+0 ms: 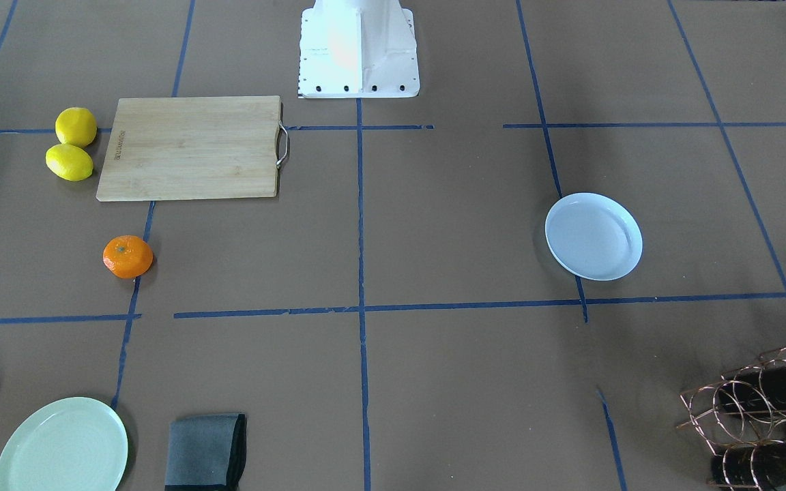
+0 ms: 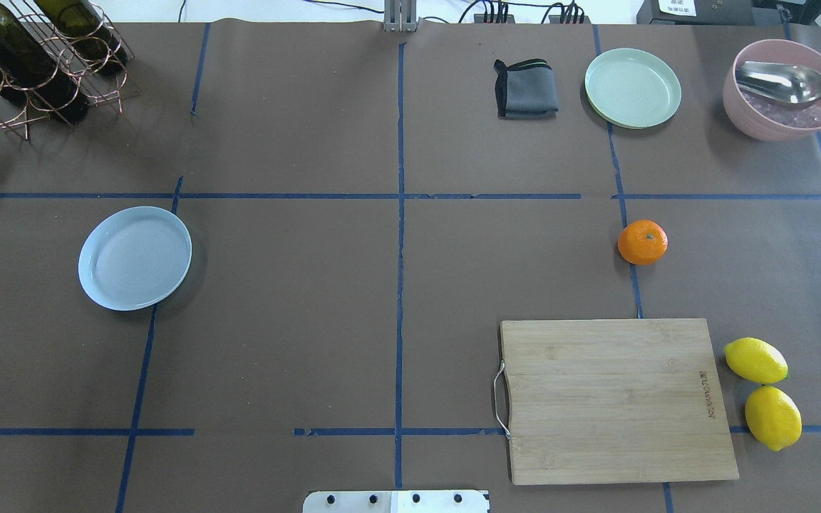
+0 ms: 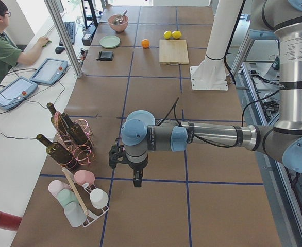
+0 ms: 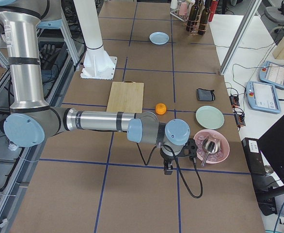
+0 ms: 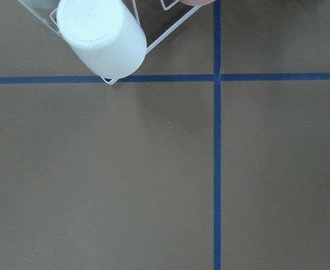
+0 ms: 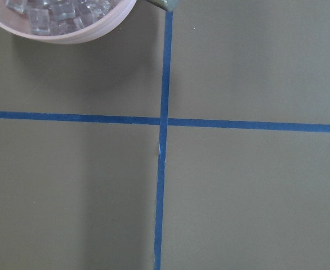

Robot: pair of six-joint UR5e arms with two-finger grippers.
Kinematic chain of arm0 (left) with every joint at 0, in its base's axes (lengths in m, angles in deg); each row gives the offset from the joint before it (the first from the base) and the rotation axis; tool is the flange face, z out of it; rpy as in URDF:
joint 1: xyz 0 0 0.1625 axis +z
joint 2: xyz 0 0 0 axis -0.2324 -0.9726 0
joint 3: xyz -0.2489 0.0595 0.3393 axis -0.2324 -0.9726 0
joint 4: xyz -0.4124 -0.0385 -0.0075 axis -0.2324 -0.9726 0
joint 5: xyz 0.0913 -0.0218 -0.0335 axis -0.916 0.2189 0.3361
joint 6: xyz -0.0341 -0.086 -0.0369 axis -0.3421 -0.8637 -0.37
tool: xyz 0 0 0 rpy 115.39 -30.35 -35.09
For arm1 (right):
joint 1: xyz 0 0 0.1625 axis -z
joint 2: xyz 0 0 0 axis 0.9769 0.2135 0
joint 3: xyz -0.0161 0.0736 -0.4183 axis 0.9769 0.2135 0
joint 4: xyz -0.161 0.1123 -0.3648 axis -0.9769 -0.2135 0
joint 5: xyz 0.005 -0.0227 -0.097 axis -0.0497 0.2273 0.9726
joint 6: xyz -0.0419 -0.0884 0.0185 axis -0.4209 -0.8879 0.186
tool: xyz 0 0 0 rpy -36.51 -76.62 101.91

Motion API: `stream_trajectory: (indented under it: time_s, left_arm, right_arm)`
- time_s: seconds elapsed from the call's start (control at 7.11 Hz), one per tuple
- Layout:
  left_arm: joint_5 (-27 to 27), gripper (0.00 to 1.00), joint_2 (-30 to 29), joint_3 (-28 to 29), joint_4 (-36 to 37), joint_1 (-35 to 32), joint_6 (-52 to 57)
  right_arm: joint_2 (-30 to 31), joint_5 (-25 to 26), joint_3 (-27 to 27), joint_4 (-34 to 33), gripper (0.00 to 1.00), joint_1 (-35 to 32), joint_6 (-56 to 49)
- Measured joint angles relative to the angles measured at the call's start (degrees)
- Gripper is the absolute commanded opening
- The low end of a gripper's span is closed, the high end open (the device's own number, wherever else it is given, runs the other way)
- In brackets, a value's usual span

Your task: Pick orange to plate

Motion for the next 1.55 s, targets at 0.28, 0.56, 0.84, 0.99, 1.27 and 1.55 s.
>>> stream_trajectory:
  time_s: [0.28,0.56,0.84,0.99,1.27,1.55]
  left_arm:
    - [0.06,1.0,-0.23,-0.4,-0.27,0.02,0.02]
    - [-0.07,1.0,-2.4,-1.01,-1.19,0.96,0.07]
    - [-0.02,1.0,-3.69,-1.96,-5.87,4.1,-3.27]
    - [-0.01,1.0,-3.73,-2.17,-10.66,7.38,-10.12]
    - [-0.04,1.0,-3.25,-2.32,-20.73,14.34,-24.85]
    - [-0.28,1.0,-3.19,-2.14,-27.21,20.72,-36.98]
  right_arm:
    - [-0.13,0.07,-0.15,0.0,1.0,-0.01,0.27]
    - [-0.44,0.04,-0.78,-0.01,1.0,-0.01,0.55]
    - [-0.75,-0.06,-2.2,0.04,1.0,0.07,0.7]
    - [-1.13,-0.11,-2.59,0.04,1.0,0.43,1.36]
    - [-2.85,-0.19,-2.82,0.05,1.0,1.72,7.33]
    - [-4.49,-0.35,-2.76,0.29,1.0,2.38,10.71]
